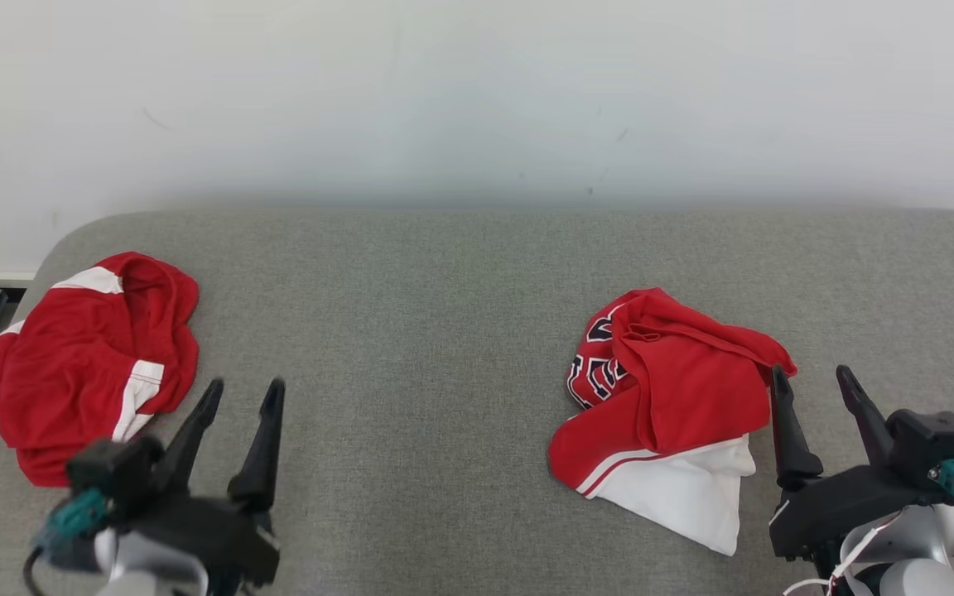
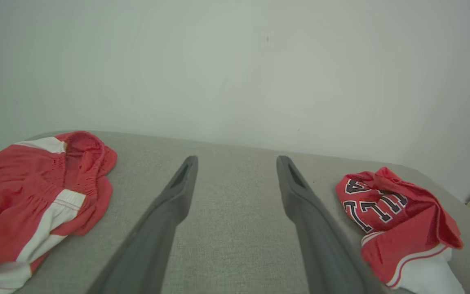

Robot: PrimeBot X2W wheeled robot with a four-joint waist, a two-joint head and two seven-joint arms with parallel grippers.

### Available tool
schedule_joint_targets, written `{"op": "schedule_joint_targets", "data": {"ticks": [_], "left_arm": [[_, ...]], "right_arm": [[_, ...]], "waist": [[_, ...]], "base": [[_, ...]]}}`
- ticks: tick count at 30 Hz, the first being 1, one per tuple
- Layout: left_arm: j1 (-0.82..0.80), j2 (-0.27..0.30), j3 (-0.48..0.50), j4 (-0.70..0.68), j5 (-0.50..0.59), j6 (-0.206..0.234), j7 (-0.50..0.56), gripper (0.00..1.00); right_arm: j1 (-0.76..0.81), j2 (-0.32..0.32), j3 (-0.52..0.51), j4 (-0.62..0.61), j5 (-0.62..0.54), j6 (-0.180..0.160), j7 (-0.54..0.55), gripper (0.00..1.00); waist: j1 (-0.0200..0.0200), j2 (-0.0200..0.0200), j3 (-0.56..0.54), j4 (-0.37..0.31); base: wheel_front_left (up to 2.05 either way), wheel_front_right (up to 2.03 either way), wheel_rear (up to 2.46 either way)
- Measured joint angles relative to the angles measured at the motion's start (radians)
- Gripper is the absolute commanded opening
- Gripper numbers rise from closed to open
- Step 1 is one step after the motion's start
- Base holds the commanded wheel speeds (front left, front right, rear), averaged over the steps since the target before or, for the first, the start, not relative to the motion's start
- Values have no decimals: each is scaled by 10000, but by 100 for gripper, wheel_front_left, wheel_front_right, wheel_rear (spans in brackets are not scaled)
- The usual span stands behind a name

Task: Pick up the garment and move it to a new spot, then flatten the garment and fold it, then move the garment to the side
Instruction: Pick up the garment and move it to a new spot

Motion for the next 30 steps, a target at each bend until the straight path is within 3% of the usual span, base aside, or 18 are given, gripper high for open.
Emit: {"op": "schedule_joint_targets", "data": {"ticks": [5,11,17,30], "left_arm": [[1509,268,922,-213,474,0,-6,100],[2925,-35,1657,-543,715,2,-2,100],[3196,-268,2314,-1070,1197,2,50,100],[3756,-736,2857,-1941,1983,2,600,100]], "right_arm": [[257,12,-105,38,79,-4,-50,100],[605,63,-324,-27,159,-59,-174,100],[955,203,-541,-77,334,-221,-384,100],[934,278,-408,107,380,-236,-604,100]], "waist": [[0,0,-99,56],[0,0,-93,119],[1,0,-67,236],[1,0,29,173]], "base": [[0,0,0],[0,0,0],[0,0,0],[0,0,0]]}}
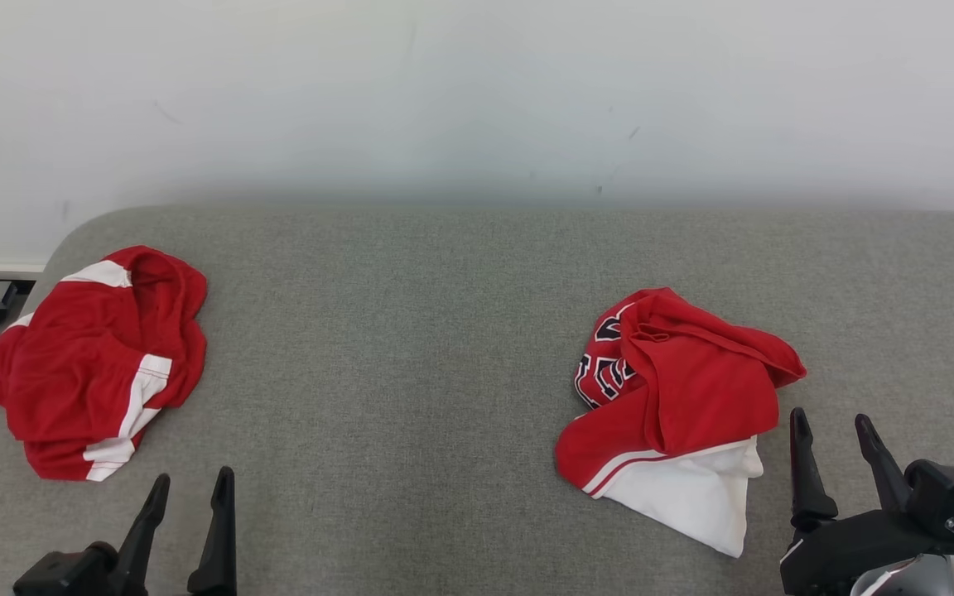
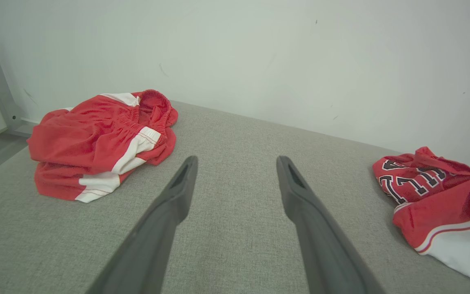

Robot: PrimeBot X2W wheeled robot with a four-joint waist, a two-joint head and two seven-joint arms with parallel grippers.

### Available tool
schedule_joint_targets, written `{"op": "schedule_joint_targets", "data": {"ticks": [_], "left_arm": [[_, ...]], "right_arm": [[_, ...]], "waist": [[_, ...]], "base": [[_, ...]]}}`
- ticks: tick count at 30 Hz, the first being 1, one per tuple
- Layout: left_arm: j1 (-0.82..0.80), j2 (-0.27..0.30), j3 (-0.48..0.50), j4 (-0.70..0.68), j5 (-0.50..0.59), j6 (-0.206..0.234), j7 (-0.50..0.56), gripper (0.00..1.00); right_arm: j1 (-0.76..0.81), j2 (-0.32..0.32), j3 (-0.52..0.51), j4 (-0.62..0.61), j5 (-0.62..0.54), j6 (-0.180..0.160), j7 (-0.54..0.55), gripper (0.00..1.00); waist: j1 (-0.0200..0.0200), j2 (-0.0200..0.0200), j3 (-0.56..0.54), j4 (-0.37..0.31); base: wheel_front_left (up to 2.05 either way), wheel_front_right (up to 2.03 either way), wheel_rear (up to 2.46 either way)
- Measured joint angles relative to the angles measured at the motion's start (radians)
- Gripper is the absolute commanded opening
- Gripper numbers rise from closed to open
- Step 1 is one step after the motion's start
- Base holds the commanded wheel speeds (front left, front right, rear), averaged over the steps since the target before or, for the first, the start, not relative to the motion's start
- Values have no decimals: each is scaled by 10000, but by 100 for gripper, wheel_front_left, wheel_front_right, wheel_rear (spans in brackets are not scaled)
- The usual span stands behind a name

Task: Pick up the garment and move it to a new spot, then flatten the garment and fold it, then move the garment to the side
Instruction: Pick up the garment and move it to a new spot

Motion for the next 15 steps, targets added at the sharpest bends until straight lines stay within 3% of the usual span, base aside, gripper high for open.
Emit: {"op": "schedule_joint_targets", "data": {"ticks": [15], "left_arm": [[391,-405,456,-823,748,0,784,100]], "right_arm": [[-188,15,56,219,29,-73,-86,100]], "waist": [[0,0,149,-223]], "base": [[0,0,0]]}}
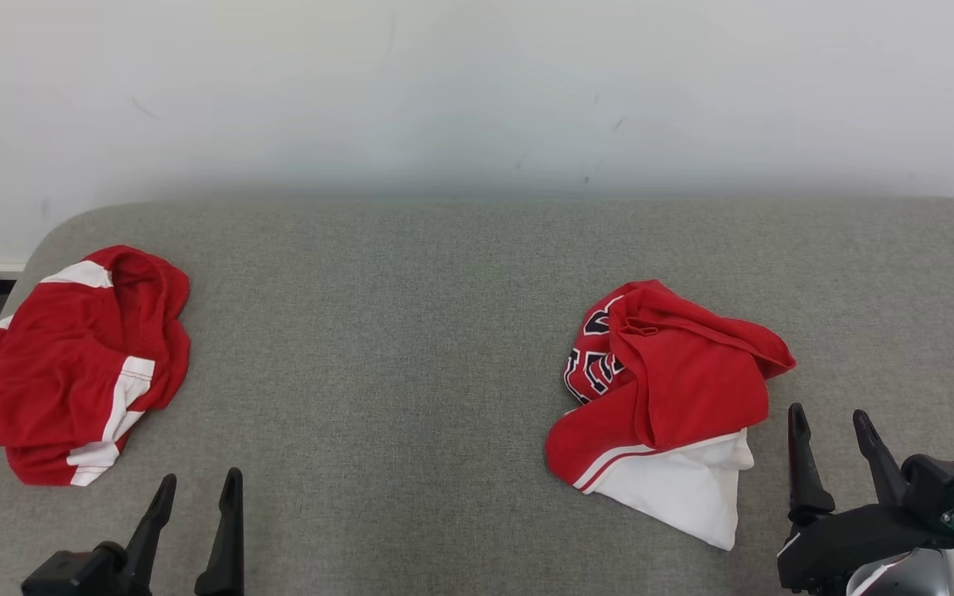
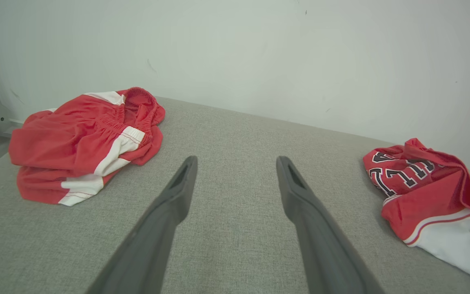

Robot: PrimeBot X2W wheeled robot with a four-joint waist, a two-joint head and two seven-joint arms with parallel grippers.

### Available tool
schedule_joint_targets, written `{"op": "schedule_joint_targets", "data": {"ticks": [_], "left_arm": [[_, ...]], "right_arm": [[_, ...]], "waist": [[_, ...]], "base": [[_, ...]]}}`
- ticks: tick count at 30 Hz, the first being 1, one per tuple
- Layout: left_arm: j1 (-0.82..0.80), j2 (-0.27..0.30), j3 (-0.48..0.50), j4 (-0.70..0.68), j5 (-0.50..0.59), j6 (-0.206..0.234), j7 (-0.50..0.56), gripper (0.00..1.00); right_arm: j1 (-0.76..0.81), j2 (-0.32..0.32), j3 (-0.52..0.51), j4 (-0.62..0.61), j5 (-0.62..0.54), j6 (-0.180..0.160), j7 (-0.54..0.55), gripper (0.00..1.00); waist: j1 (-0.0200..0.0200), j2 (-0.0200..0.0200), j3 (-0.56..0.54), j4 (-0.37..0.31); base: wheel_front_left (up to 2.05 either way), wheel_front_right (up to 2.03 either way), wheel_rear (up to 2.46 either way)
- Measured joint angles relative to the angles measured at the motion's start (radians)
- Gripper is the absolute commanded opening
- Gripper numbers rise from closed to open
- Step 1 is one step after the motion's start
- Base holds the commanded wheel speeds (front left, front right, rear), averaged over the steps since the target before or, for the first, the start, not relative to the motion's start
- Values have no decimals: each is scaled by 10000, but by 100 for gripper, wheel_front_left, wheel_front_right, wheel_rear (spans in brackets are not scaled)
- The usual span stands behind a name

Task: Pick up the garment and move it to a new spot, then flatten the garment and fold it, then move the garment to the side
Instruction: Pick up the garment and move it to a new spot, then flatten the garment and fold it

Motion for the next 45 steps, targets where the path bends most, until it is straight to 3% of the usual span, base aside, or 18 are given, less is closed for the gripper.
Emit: {"op": "schedule_joint_targets", "data": {"ticks": [11,22,35,40,45], "left_arm": [[198,-111,182,-470,364,0,646,100],[-303,234,-102,-784,527,-46,1363,100],[-1512,69,-1022,-564,579,-646,2109,100],[-2230,-36,-1848,-159,974,-1189,2579,100],[-3629,-433,-3120,593,1413,-2029,3208,100]], "right_arm": [[-219,12,171,58,2,0,-4,100],[-443,35,410,113,2,0,-17,100],[-458,67,541,247,19,-2,-182,100],[-562,84,543,376,75,-2,-194,100],[-582,84,297,395,196,-12,-305,100]], "waist": [[0,0,55,-167],[0,0,314,-976],[1,0,674,-2501],[1,0,833,-3191],[1,1,1028,-3707]], "base": [[0,0,0],[0,0,0],[0,0,0],[0,0,0],[0,0,0]]}}
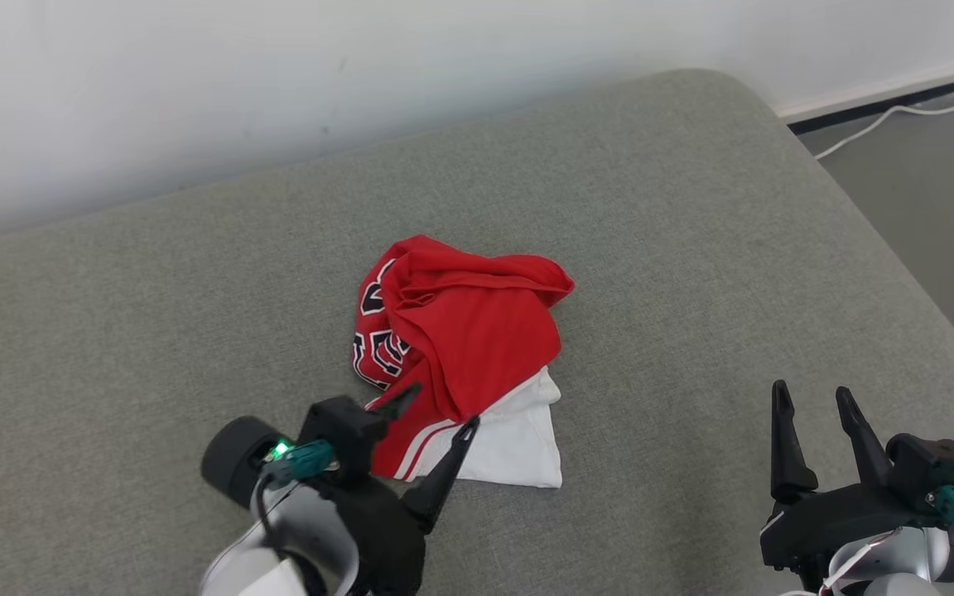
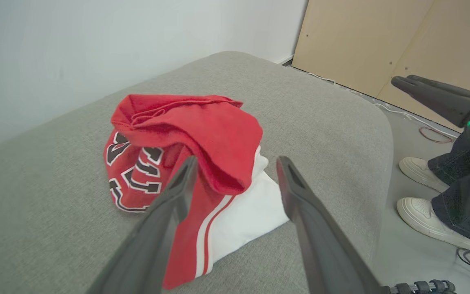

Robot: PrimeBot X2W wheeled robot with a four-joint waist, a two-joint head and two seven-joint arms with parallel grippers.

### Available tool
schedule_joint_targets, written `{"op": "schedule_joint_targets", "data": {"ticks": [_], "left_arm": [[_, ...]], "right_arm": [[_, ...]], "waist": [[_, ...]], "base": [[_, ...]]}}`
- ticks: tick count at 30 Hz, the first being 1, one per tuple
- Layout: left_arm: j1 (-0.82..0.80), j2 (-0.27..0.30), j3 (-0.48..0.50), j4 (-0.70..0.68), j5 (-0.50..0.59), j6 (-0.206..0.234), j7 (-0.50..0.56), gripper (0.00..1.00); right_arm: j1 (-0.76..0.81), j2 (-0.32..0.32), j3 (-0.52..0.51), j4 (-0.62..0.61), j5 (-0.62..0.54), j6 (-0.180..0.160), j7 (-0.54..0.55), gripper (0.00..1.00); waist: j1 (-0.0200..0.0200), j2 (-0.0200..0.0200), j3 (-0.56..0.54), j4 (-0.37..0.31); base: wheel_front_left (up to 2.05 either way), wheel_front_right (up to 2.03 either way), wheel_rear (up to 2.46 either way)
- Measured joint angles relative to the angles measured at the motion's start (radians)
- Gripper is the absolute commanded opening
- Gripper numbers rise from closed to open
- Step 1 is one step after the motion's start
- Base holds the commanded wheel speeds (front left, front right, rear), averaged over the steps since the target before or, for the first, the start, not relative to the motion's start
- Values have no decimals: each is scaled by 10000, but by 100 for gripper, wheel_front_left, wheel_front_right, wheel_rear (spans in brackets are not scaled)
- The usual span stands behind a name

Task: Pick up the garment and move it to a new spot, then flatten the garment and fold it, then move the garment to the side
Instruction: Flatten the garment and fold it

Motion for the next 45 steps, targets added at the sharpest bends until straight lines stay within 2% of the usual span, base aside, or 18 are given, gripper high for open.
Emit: {"op": "schedule_joint_targets", "data": {"ticks": [6,13,18,21,30,31,32,33,35,45], "left_arm": [[-761,-476,-587,859,167,-186,418,100],[-1199,-986,-911,1572,157,-276,424,100],[-1373,-1064,-894,2238,167,-270,403,100],[-1581,-1064,-761,2370,288,-94,334,100],[-1755,-1076,-848,3035,343,-100,232,100],[-1755,-1078,-849,3078,343,-102,230,85],[-1755,-1080,-857,3118,341,-104,209,85],[-1755,-1097,-861,3145,339,-104,148,43],[-1758,-1158,-851,3160,288,-109,35,0],[-2313,-1300,-792,3258,173,-188,-523,0]], "right_arm": [[1,12,-75,-15,6,-2,-111,100],[-14,21,-59,-10,84,-2,-188,100],[-78,46,63,17,88,-2,-226,100],[-75,46,46,10,96,-2,-240,100],[-249,48,171,102,144,-4,-314,100],[-264,50,196,100,155,-4,-314,100],[-259,52,209,102,173,-4,-316,100],[-257,52,213,104,173,-4,-320,100],[-257,52,209,107,180,-6,-328,100],[-254,56,61,247,276,-77,-476,100]], "waist": [[1,0,296,-146],[0,0,463,52],[0,0,543,143],[0,0,606,172],[0,0,757,231],[0,0,767,225],[-1,0,777,218],[0,0,787,211],[0,0,803,200],[-1,0,767,309]], "base": [[0,0,0],[0,0,0],[0,0,0],[0,0,0],[0,0,0],[0,0,0],[0,0,0],[0,0,0],[0,0,0],[0,0,0]]}}
